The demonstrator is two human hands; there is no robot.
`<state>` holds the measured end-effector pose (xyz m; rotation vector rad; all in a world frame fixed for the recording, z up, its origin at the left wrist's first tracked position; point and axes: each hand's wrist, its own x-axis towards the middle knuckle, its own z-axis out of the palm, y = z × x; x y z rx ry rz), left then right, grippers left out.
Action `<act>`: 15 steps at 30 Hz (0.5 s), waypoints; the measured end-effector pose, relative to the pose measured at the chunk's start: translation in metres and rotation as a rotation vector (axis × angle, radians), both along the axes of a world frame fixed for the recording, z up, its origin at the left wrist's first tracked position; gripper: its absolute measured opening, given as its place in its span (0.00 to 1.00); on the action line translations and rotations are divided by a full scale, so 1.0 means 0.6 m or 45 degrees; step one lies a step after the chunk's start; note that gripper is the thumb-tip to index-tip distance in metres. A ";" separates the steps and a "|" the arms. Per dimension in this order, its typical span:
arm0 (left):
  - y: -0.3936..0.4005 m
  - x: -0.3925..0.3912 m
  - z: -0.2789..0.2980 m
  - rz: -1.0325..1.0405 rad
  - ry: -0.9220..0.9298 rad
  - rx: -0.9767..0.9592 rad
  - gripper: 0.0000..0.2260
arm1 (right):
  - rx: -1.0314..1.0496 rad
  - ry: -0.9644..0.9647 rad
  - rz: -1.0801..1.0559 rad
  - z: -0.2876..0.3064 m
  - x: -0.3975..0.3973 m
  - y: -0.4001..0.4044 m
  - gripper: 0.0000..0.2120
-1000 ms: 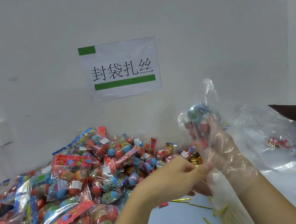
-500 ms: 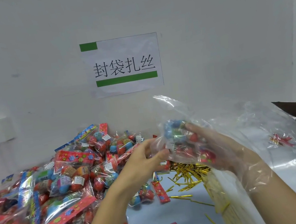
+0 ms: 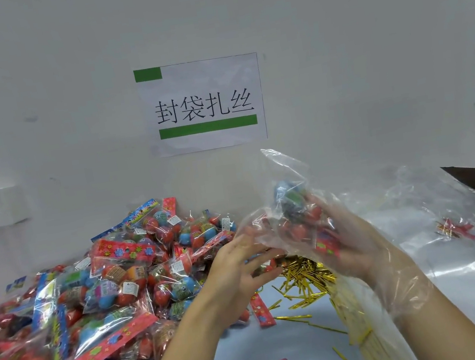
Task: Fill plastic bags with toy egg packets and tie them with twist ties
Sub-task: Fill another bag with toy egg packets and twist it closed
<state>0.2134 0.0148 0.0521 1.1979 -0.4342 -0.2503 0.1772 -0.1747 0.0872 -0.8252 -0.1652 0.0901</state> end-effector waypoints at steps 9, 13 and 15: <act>0.011 -0.002 -0.002 0.140 0.244 -0.173 0.14 | 0.086 -0.001 0.148 0.012 -0.013 0.010 0.16; 0.004 -0.008 0.017 0.613 0.031 0.123 0.13 | 0.207 0.003 0.109 0.004 -0.009 0.005 0.20; 0.002 -0.021 0.038 0.957 -0.499 0.370 0.17 | 0.200 -0.007 0.104 0.004 -0.012 0.008 0.17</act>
